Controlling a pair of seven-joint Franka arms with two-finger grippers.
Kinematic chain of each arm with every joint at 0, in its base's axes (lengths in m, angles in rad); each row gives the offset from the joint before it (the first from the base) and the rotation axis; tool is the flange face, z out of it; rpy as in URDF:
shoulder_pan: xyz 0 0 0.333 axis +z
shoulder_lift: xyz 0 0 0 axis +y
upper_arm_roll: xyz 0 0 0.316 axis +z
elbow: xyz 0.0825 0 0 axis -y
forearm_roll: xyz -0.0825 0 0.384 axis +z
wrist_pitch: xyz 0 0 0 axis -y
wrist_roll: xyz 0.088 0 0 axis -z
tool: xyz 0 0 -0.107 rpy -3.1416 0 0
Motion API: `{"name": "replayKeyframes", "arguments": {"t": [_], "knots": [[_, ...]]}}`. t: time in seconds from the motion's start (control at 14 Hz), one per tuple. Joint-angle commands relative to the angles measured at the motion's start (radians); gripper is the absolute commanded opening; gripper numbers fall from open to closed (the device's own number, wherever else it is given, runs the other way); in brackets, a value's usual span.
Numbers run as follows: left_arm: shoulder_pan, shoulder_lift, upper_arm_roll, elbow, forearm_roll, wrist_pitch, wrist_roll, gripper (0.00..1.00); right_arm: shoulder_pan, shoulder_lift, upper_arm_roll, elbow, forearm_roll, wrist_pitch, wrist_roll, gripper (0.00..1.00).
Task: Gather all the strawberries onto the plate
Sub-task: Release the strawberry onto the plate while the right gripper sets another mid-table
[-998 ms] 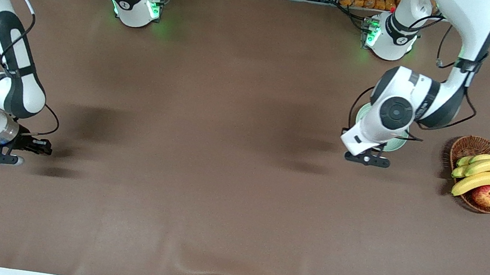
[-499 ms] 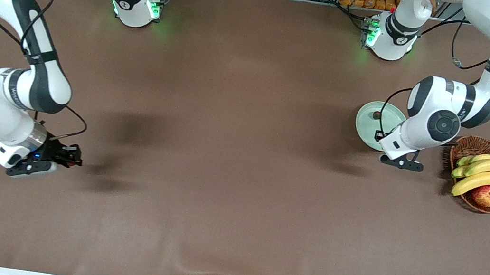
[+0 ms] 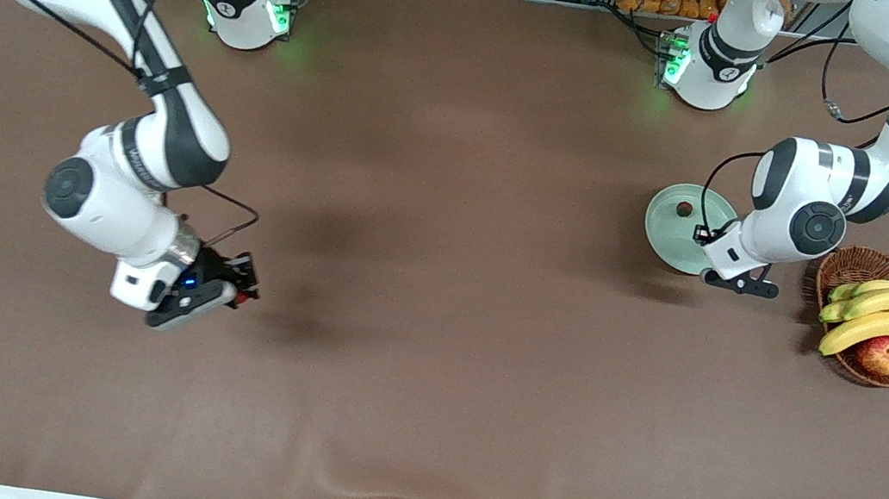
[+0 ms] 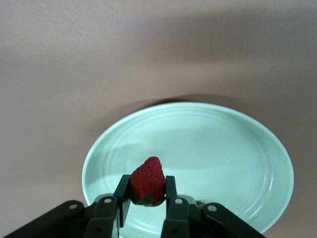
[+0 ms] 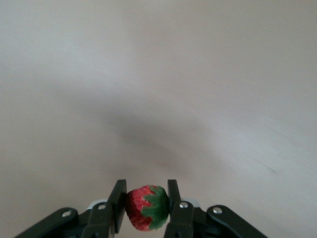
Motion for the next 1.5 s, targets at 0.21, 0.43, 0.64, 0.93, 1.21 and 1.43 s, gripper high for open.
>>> {"name": "replayKeyframes", "arguments": {"t": [0.21,0.43,0.64,0.93,1.21,1.43], "knots": [[0.002,-0.024,-0.028,-0.008,0.008,0.009,-0.019,1.0,0.217,0.062,0.004,0.103,0.015,0.086,0.032,0.0],[-0.002,-0.021,-0.037,0.046,0.008,-0.003,-0.013,1.0,0.321,0.128,0.0,0.141,0.003,0.212,0.113,0.0],[-0.006,-0.003,-0.069,0.106,0.008,-0.004,-0.015,1.0,0.445,0.205,-0.071,0.208,0.003,0.276,0.115,0.01],[-0.024,0.053,-0.075,0.213,0.008,-0.004,-0.015,1.0,0.646,0.289,-0.2,0.279,0.003,0.371,0.225,0.01],[-0.029,0.088,-0.112,0.293,0.006,-0.004,-0.056,1.0,0.847,0.387,-0.367,0.392,0.003,0.427,0.326,0.02],[-0.029,0.117,-0.146,0.347,0.008,-0.004,-0.098,1.0,0.936,0.452,-0.445,0.426,0.003,0.492,0.374,0.05]]}}
